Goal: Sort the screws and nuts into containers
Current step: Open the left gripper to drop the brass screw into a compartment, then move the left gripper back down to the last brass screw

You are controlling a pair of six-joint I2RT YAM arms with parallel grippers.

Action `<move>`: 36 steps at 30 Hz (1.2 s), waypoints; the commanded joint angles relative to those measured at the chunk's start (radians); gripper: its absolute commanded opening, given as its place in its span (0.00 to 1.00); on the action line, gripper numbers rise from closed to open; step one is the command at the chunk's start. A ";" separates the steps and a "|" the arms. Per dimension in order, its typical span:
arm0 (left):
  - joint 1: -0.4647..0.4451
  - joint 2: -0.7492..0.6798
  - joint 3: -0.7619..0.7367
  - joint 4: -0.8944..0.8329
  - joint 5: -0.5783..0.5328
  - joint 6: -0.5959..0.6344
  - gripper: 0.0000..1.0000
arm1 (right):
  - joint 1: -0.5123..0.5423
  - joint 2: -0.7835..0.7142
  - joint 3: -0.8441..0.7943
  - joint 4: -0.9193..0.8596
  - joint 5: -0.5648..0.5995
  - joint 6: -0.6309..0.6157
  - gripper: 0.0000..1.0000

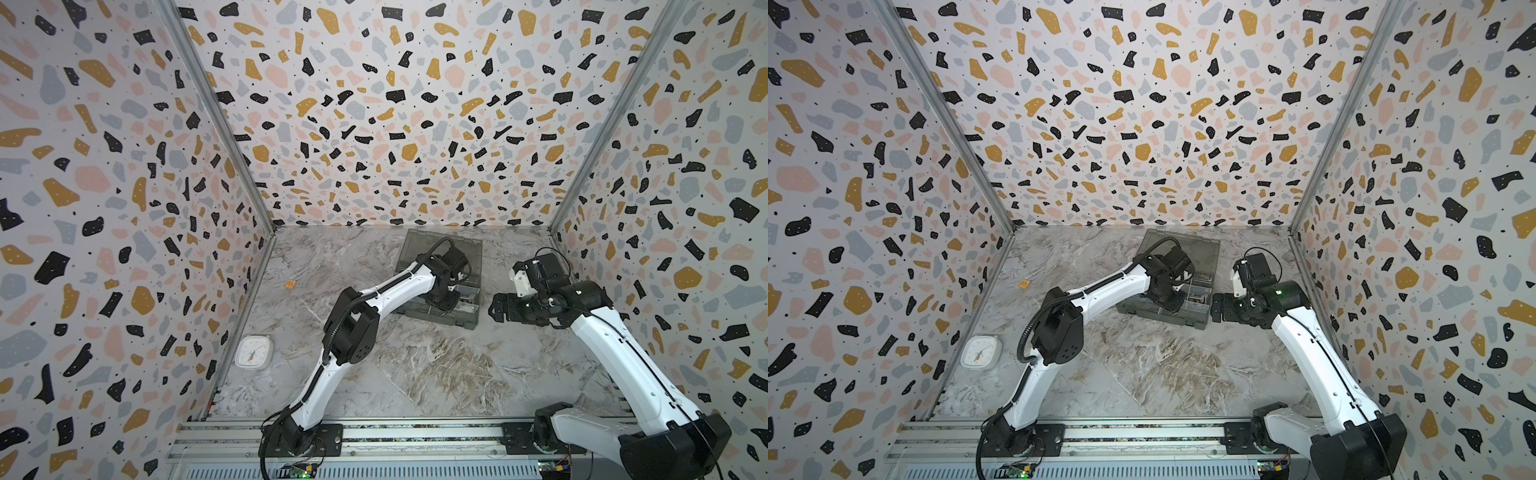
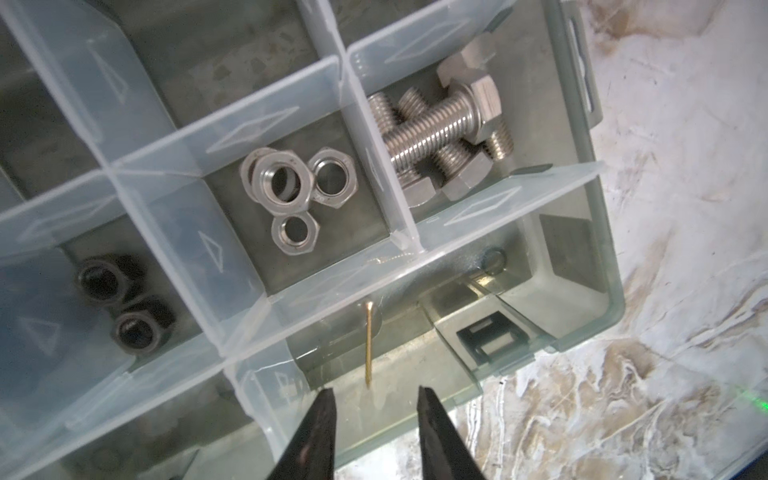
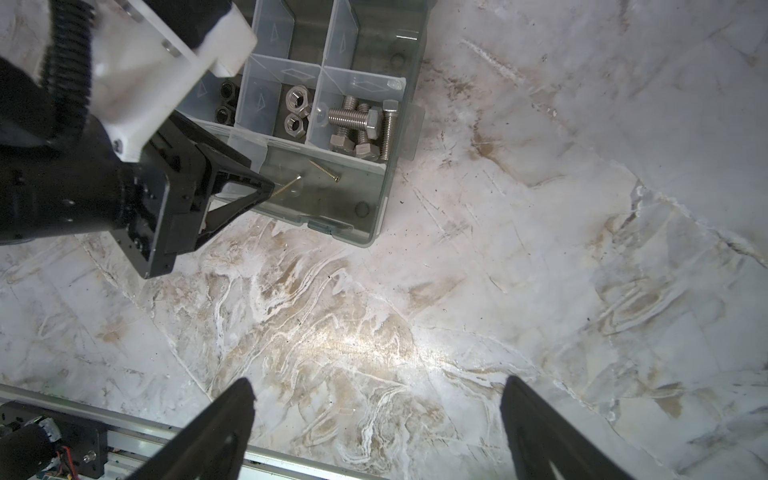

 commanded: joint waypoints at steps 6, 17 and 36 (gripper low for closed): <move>0.006 -0.088 0.018 -0.024 -0.058 0.012 0.48 | 0.008 0.012 0.059 0.003 -0.037 -0.013 0.95; 0.166 -0.548 -0.657 0.193 -0.114 -0.157 0.35 | 0.197 0.175 0.130 0.107 -0.043 -0.017 0.95; 0.276 -0.722 -1.150 0.427 -0.143 -0.328 0.27 | 0.295 0.333 0.236 0.103 -0.050 -0.074 0.95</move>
